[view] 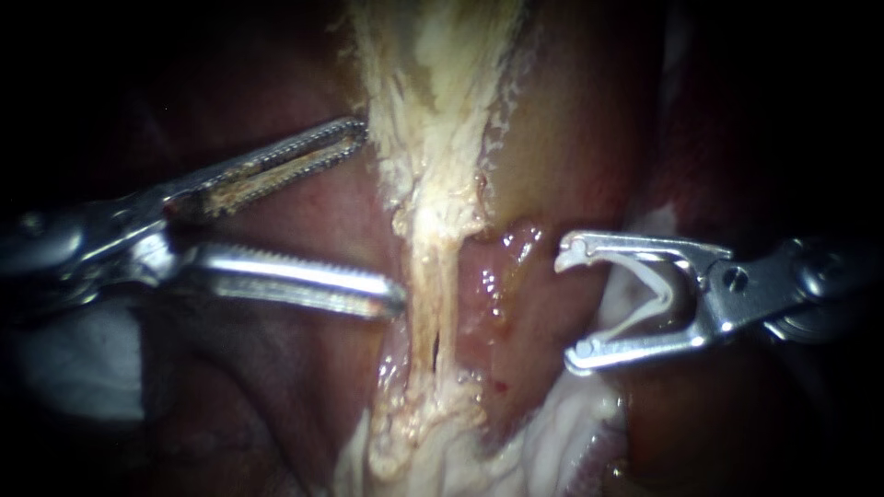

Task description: Grabbing gallbladder

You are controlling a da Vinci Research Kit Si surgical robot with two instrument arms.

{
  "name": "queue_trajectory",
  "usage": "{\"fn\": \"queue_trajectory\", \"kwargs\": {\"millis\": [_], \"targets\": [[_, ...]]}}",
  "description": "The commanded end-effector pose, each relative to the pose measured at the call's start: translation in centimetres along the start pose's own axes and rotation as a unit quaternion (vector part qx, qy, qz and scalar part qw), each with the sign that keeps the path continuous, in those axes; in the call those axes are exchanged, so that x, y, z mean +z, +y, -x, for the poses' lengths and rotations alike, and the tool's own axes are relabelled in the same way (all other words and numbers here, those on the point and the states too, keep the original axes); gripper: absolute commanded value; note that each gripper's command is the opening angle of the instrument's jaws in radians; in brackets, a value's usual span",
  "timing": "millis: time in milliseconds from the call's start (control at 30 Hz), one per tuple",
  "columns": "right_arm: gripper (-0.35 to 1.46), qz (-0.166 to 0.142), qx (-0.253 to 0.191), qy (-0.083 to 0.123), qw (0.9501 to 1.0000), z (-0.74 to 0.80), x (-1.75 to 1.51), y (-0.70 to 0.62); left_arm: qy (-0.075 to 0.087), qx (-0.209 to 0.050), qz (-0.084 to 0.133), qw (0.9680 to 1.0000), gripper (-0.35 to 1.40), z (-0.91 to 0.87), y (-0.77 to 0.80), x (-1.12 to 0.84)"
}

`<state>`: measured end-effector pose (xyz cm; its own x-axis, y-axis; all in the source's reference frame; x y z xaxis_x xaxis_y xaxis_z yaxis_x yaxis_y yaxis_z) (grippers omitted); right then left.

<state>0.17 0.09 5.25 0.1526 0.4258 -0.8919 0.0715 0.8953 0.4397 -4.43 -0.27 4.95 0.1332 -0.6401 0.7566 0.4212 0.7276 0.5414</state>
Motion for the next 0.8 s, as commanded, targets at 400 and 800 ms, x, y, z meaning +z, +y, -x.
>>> {"fn": "queue_trajectory", "kwargs": {"millis": [400,800], "targets": [[0.59,-0.001,0.0,0.0,1.0,0.0,-0.02,-0.01,0.043,-0.078,0.064,0.994,0.49,0.02,-0.01,0.19],[0.59,-0.001,0.0,0.0,1.0,-0.01,-0.01,-0.01,0.103,-0.107,0.105,0.9833,-0.35,-0.16,0.24,0.21]]}}
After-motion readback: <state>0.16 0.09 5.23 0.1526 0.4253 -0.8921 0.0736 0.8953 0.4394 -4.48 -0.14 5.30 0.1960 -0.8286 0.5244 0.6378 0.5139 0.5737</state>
